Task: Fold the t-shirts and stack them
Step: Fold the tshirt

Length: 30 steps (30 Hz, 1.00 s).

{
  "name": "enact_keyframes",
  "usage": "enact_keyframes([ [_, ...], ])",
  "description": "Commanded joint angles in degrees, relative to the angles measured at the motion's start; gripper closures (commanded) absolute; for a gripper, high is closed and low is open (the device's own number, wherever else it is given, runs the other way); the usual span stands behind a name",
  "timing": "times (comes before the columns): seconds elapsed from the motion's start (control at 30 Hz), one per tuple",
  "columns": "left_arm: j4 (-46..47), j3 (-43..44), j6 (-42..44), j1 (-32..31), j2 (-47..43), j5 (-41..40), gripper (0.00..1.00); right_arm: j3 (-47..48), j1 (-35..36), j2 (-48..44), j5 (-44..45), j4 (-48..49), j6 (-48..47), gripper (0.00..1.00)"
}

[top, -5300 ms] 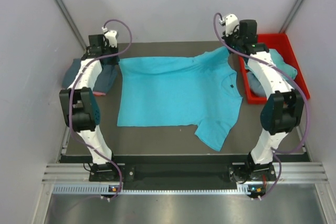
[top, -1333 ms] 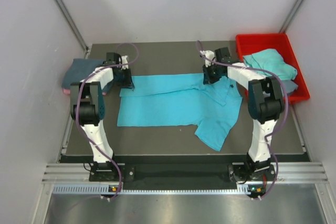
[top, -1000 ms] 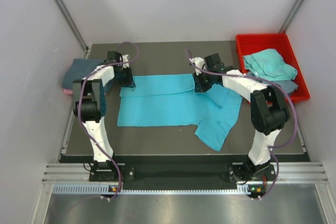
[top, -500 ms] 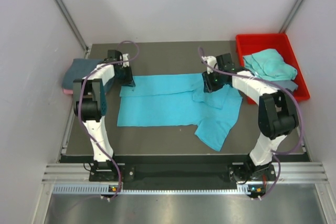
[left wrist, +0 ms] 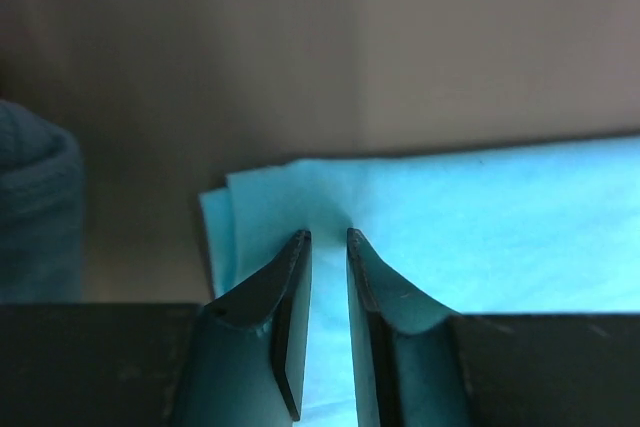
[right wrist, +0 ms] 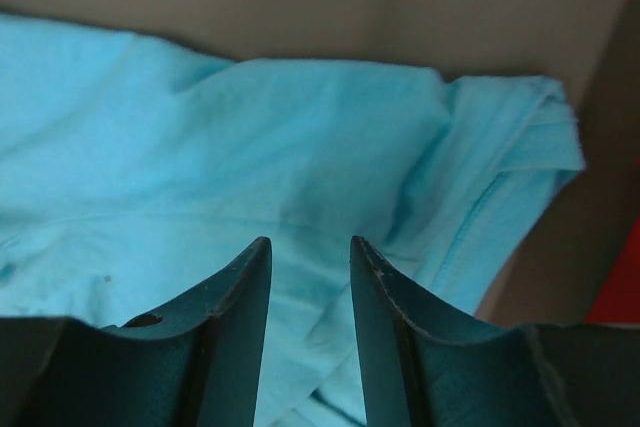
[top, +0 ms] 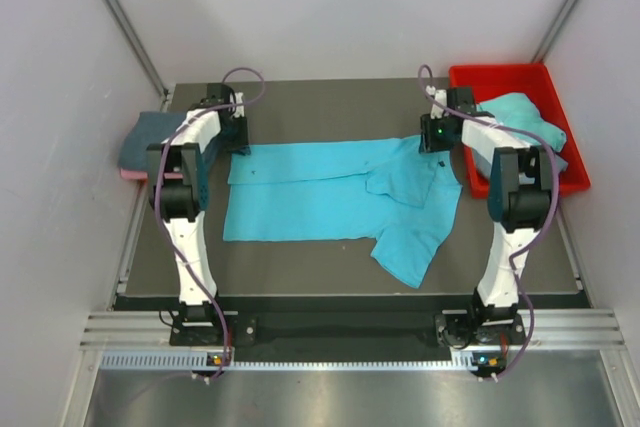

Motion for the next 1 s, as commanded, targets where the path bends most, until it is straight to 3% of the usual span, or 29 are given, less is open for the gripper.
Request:
enact_keyframes([
  [0.0, -1.1, 4.1, 1.7, 0.3, 1.8, -5.4, 0.74, 4.6, -2.0, 1.5, 1.9, 2.4, -0.1, 0.62],
  [0.97, -2.7, 19.0, 4.4, 0.3, 13.0, -8.3, 0.72, 17.8, -2.9, 13.2, 5.0, 0.7, -2.9, 0.57],
])
